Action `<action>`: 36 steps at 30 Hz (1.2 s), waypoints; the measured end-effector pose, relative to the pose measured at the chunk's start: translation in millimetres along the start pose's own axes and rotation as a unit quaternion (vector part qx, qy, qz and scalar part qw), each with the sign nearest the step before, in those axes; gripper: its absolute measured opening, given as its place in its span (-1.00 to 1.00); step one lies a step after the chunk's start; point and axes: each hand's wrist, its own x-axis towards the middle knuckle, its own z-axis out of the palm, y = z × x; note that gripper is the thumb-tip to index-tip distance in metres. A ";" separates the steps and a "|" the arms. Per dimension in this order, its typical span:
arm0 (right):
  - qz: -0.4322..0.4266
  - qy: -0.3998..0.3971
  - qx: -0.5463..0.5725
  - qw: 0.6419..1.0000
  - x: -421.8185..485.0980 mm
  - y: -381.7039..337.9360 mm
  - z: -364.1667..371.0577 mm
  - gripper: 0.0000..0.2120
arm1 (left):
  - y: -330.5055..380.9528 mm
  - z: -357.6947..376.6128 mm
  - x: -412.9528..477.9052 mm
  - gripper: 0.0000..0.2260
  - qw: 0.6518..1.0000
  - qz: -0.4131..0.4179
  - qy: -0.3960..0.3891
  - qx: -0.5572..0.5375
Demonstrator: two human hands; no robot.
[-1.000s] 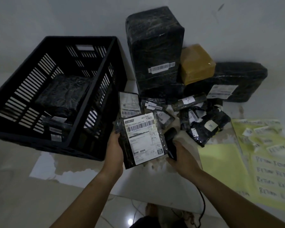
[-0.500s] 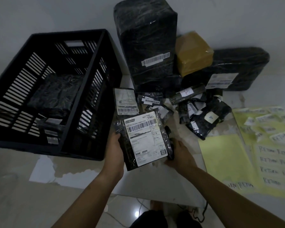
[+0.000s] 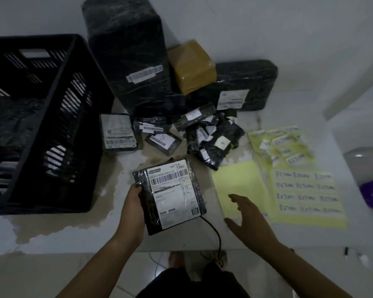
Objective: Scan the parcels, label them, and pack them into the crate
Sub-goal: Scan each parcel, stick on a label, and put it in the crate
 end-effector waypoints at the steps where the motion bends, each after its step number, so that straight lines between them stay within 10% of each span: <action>1: 0.013 0.013 -0.002 1.000 -6.6 12.0 -10.1 -0.40 | -4.8 6.4 -3.9 -0.61 1.000 -0.008 -0.004 -0.001; 36: -0.079 0.008 -0.196 0.977 5.5 128.6 -50.0 -0.90 | -41.0 96.7 -47.1 -0.63 0.999 -0.022 0.024 -0.041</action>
